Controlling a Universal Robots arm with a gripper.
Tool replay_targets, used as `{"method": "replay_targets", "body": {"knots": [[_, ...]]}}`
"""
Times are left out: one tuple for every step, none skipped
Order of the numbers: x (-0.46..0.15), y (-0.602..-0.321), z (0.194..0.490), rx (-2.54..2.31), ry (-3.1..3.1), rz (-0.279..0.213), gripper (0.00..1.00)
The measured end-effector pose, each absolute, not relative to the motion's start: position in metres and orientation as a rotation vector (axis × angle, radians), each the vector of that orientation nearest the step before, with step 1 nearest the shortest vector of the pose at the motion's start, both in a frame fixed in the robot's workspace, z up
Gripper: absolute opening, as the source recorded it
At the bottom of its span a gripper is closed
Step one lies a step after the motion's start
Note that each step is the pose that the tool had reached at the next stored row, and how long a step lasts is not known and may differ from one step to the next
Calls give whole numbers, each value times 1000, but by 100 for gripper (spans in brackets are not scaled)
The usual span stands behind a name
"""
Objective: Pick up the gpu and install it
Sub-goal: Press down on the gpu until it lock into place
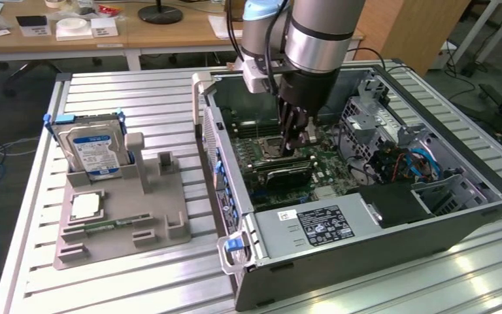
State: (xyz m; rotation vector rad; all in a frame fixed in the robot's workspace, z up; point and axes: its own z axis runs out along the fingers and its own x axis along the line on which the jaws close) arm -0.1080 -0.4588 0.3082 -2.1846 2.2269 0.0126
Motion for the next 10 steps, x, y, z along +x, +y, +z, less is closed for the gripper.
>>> {"method": "replay_targets", "body": {"knots": [[-108, -459, 308, -2185, 2227, 13, 11], [-108, -459, 308, -2185, 2227, 13, 11], [-108, -459, 308, -2184, 2227, 13, 11], [-108, -459, 308, -2184, 2227, 13, 11], [-108, -459, 308, -2184, 2227, 13, 11], [-108, -459, 308, -2184, 2227, 13, 11], [-108, -459, 308, -2184, 2227, 13, 11], [-108, -459, 308, -2184, 2227, 13, 11], [-108, -459, 308, -2184, 2227, 13, 11], [-108, -459, 307, -2184, 2226, 13, 11]]}}
